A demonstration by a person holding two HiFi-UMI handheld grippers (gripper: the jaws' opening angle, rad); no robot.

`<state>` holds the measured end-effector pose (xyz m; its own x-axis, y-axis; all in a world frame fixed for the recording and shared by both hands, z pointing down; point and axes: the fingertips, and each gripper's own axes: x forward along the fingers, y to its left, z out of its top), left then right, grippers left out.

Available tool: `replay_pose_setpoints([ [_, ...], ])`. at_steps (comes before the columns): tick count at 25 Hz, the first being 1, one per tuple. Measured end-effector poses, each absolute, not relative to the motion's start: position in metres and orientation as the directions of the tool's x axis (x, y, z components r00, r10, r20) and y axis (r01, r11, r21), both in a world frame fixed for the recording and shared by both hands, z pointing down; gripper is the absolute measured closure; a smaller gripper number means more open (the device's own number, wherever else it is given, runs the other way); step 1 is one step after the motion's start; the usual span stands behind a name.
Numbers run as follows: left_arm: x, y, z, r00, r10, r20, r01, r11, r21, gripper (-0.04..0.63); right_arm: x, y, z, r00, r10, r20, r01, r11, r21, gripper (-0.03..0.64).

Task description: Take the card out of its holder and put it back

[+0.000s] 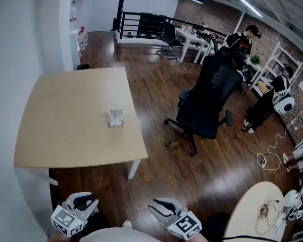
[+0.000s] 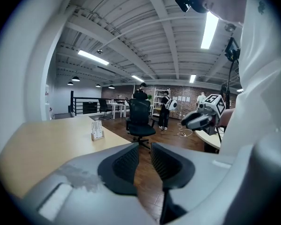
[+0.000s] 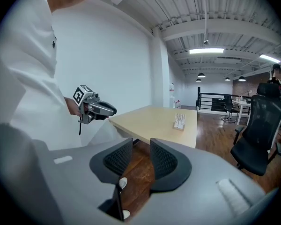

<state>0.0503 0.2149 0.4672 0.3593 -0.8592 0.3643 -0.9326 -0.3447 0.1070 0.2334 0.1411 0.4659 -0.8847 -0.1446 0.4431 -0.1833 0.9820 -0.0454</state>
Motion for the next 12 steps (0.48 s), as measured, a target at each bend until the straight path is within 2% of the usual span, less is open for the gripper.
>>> replay_pose_setpoints([
  [7,0.056,0.223,0.441,0.356,-0.882,0.310,-0.934,-0.329,0.137,0.518,0.228,0.152,0.454,-0.901,-0.143,0.411,-0.175,0.984,-0.043,0.495],
  [12,0.051,0.230,0.433,0.324,-0.898,0.298,-0.945,-0.293,0.145,0.522,0.227,0.158,0.457,-0.889,-0.128,0.440,-0.158,0.987,-0.034,0.495],
])
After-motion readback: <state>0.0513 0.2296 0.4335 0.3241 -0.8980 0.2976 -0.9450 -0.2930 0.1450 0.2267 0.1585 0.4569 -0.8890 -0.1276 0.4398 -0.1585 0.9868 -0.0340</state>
